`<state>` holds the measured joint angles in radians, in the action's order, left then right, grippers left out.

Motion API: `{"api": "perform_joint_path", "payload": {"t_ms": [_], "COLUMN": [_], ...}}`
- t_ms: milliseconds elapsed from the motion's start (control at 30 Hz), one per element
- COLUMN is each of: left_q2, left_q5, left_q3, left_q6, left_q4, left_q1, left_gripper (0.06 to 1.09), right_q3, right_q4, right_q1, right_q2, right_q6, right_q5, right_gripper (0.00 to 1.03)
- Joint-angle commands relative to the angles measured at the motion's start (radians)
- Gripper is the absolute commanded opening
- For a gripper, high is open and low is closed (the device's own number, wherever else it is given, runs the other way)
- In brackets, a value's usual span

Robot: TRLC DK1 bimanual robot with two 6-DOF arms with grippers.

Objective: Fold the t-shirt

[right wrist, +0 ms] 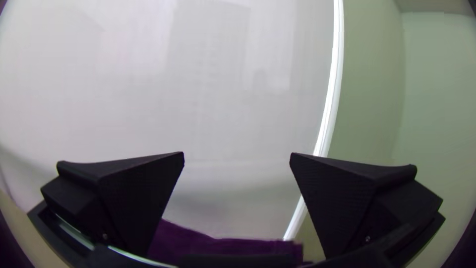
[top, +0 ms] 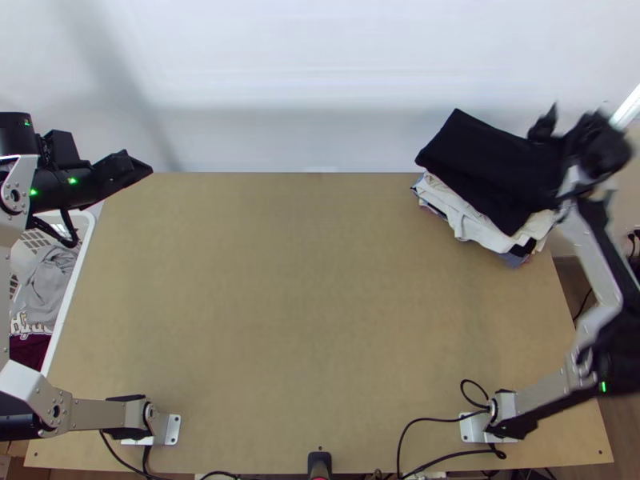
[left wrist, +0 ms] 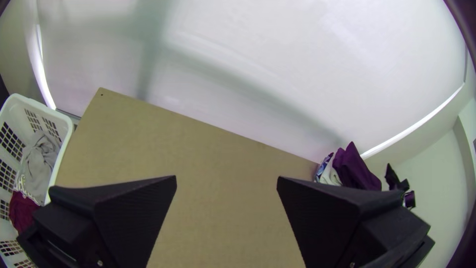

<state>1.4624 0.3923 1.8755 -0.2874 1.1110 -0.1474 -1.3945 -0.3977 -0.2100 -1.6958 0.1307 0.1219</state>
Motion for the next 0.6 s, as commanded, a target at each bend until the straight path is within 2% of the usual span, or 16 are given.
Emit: {"api": "perform_joint_path", "payload": {"t_ms": [0, 100, 333, 567], "left_q2": [-0.005, -0.008, -0.019, -0.033], "left_q5": [0.01, 0.008, 0.008, 0.008], "left_q3": [0.033, 0.037, 0.036, 0.028], "left_q6": [-0.007, -0.007, -0.006, -0.007], "left_q4": [0.015, 0.029, 0.041, 0.043], "left_q1": [-0.015, -0.017, -0.018, -0.023], "left_gripper": [1.04, 1.04, 1.04, 1.04], "right_q3": [0.127, 0.2, 0.203, 0.164], "right_q4": [-0.119, -0.201, -0.222, -0.222], "right_q1": [-0.011, -0.028, -0.08, -0.089], "right_q2": [-0.125, -0.192, -0.314, -0.142], "right_q6": [0.041, 0.024, -0.006, -0.013], "right_q5": [0.053, 0.071, 0.091, 0.122], "right_gripper": [0.99, 0.99, 0.99, 0.99]}}
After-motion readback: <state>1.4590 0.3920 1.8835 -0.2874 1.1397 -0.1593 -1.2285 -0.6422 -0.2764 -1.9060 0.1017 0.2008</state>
